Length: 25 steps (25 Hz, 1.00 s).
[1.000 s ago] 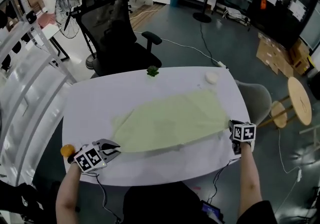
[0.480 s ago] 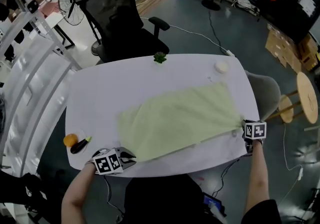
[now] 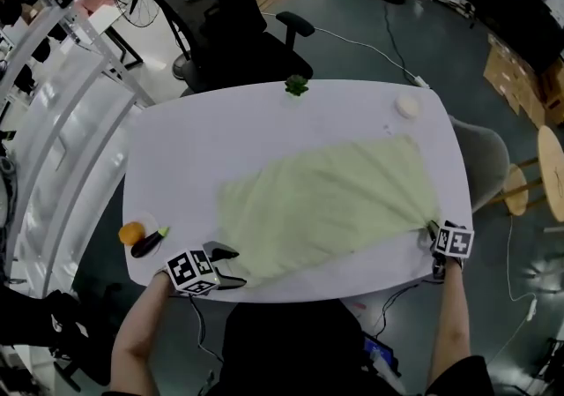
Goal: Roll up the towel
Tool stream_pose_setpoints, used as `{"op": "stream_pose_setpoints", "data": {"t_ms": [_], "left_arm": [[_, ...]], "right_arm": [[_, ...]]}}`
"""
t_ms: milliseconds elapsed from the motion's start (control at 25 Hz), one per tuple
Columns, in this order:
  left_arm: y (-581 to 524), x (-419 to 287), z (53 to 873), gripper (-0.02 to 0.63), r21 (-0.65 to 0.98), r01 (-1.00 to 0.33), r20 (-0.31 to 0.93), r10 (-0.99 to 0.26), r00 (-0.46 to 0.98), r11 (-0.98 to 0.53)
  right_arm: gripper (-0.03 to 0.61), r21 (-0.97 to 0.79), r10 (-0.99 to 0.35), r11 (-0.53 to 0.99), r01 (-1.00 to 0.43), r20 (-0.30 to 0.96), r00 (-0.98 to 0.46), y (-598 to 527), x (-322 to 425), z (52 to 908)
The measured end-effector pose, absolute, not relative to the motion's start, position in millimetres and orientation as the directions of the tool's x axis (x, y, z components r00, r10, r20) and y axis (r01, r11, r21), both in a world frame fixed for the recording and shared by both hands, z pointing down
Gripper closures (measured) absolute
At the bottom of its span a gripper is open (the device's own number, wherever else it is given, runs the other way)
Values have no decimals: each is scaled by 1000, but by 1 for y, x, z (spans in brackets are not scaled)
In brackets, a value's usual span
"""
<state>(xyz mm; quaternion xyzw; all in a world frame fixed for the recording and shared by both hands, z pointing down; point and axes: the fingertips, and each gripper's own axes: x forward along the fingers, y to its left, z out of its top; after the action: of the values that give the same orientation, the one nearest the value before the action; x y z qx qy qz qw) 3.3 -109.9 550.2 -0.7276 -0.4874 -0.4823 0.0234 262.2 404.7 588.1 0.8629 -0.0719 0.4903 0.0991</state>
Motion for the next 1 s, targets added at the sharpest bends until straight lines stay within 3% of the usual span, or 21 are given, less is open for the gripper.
{"op": "stream_pose_setpoints", "data": {"t_ms": [80,400,520,880,1000], "left_arm": [[-133,30,538,281,408,697,711,684,163,-590],[-225,136,518,284,246,529,689,531,494,-812],[-247,166,526,344,197,440,686,443,577,-876],[-271,202,566,348,238,291,719,369,588,-927],[-276,205,575,377,263,253,729,363,580,-931]], "right_arm": [[306,114,-15,-971,-209,846,533,408,259,577],[305,45,-122,-968,-246,773,623,354,239,522],[305,2,-206,-950,-313,748,631,306,222,510],[313,-169,-502,-798,-578,717,484,123,126,518],[324,-208,-588,-706,-677,705,397,59,89,526]]}}
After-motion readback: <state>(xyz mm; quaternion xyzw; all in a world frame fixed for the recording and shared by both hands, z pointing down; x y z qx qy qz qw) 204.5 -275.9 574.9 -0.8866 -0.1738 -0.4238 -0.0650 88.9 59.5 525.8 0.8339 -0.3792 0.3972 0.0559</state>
